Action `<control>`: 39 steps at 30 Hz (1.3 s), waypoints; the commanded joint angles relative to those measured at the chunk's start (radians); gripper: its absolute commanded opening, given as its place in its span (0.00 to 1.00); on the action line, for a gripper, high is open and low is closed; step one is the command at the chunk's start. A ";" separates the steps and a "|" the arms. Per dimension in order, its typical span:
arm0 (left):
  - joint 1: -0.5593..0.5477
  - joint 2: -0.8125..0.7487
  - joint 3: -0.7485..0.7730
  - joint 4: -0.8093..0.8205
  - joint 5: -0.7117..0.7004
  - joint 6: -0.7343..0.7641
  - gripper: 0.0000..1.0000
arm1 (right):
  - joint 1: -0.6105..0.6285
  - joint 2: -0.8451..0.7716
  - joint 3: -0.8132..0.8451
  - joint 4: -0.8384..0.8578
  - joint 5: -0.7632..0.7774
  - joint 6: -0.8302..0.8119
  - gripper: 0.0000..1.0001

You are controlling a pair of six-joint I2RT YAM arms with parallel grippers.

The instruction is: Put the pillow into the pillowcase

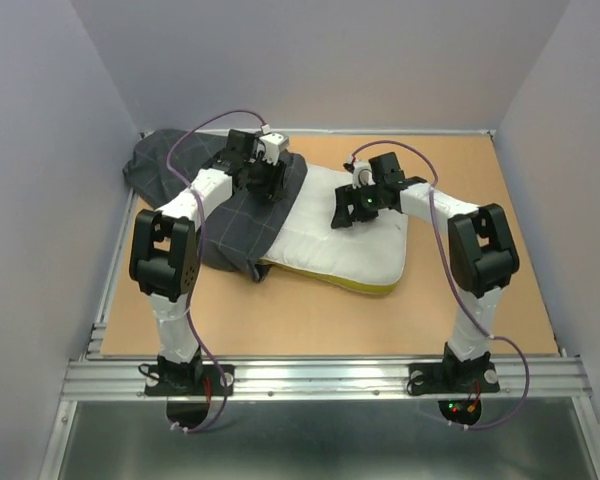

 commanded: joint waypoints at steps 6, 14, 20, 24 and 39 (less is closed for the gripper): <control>-0.005 -0.181 -0.218 -0.145 0.101 0.166 0.52 | 0.042 -0.320 -0.097 -0.275 -0.198 -0.126 0.92; -0.021 -0.187 -0.028 -0.111 0.113 0.184 0.64 | -0.081 -0.200 0.086 -0.275 0.051 -0.088 1.00; -0.101 0.006 0.252 -0.112 -0.065 0.156 0.67 | -0.119 -0.102 0.039 -0.261 0.094 -0.129 1.00; -0.139 0.130 0.414 -0.140 -0.113 0.147 0.69 | -0.139 -0.082 0.017 -0.247 0.086 -0.135 1.00; -0.170 0.423 0.602 -0.252 -0.319 0.073 0.55 | -0.139 -0.091 -0.020 -0.260 -0.159 -0.168 0.09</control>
